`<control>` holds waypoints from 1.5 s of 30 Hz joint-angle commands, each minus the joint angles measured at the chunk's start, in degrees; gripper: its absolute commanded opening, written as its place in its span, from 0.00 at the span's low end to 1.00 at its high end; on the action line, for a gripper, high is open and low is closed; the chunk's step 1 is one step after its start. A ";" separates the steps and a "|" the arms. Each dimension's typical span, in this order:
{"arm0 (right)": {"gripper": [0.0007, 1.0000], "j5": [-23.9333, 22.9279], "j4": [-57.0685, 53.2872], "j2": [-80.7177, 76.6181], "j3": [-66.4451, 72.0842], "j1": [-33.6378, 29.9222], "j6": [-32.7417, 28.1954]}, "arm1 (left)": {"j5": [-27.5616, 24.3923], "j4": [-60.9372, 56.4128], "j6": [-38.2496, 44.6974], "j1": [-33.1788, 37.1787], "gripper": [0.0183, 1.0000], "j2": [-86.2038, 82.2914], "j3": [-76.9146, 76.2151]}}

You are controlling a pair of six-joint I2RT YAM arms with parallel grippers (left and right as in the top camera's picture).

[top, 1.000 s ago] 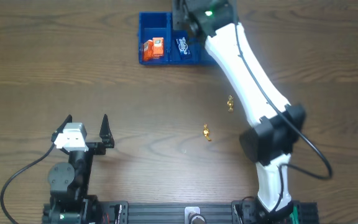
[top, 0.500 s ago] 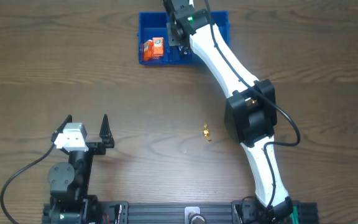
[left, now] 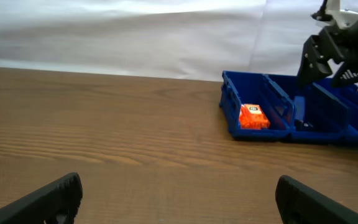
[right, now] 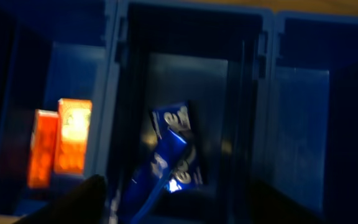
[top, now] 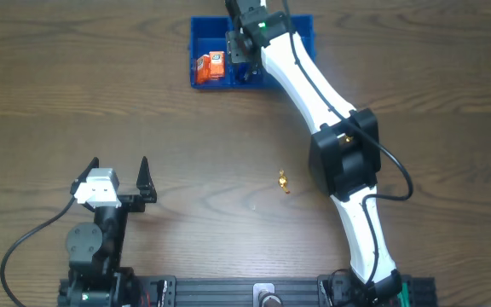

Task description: Sort Candies Into Trays

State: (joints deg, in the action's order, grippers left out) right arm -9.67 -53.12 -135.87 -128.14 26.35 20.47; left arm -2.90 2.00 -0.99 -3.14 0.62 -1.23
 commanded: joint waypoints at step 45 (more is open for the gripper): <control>0.83 5.35 13.68 37.53 75.52 9.49 16.00 | 0.13 2.34 0.85 0.22 1.00 -0.37 0.96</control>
State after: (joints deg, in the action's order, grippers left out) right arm -4.21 -40.14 -97.34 -52.93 36.07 35.59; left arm -2.90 2.00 -1.02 -3.14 0.62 -1.23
